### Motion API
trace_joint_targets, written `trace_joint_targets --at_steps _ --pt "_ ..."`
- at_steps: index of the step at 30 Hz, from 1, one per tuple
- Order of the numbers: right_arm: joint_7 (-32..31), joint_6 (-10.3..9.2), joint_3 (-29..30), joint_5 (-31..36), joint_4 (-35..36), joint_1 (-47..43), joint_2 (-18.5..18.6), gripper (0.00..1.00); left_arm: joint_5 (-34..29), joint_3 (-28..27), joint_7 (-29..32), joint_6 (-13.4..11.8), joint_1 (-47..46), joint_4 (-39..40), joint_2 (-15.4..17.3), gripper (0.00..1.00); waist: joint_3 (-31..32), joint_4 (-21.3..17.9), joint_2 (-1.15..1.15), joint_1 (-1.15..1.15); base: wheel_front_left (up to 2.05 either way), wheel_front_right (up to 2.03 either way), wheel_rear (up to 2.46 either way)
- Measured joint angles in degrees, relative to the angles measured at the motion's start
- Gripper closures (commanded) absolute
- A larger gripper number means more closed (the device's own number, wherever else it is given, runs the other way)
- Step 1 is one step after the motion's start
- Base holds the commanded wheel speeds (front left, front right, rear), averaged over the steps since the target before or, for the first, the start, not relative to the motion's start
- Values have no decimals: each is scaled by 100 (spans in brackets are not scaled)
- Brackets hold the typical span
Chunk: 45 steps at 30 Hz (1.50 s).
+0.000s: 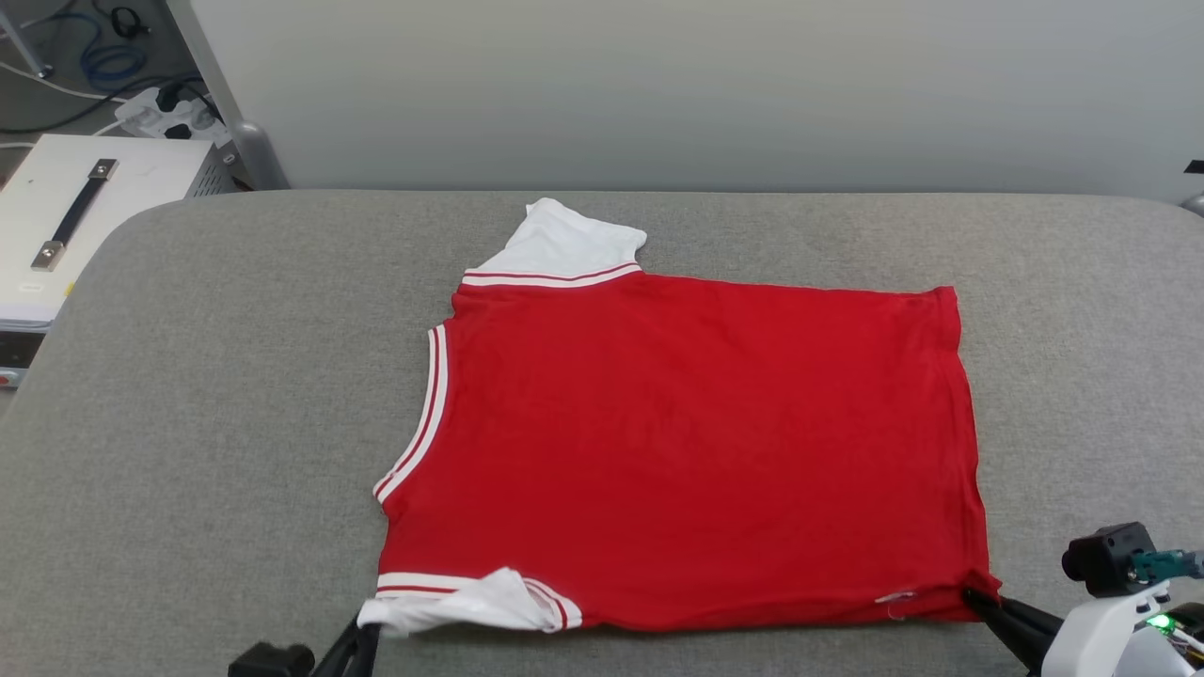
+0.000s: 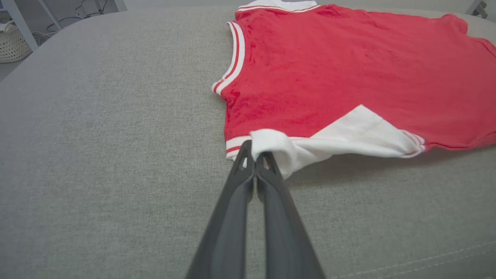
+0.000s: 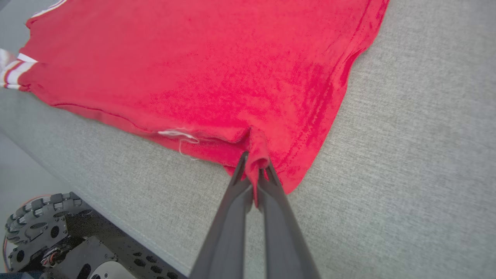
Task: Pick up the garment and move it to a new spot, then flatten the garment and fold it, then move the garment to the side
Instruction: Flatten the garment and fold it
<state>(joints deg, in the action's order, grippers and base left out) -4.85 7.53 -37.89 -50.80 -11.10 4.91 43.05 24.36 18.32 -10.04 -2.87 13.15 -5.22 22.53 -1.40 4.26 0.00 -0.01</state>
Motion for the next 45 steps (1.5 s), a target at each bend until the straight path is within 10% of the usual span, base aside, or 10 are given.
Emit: trace_joint_targets --at_steps 19,40,42,45 --pt "-634 0 1059 319 452 849 -548 100 -664 396 230 865 -3430 -1421 541 100 -913 -316 0 1 0 0 0" --pt "-349 2 582 514 -996 2343 -1054 100 -343 1525 -413 1020 -5118 -4019 247 100 -1908 -528 0 1 0 0 0" --pt "-216 2 582 510 -1094 2342 -1078 8 -336 1518 -449 1012 -5153 -4128 244 0 -1850 -510 0 1 0 0 0" --pt "-25 1 598 504 -1132 2327 -1066 0 -336 1519 -461 1014 -5179 -4259 222 0 -1734 -472 0 1 0 0 0"
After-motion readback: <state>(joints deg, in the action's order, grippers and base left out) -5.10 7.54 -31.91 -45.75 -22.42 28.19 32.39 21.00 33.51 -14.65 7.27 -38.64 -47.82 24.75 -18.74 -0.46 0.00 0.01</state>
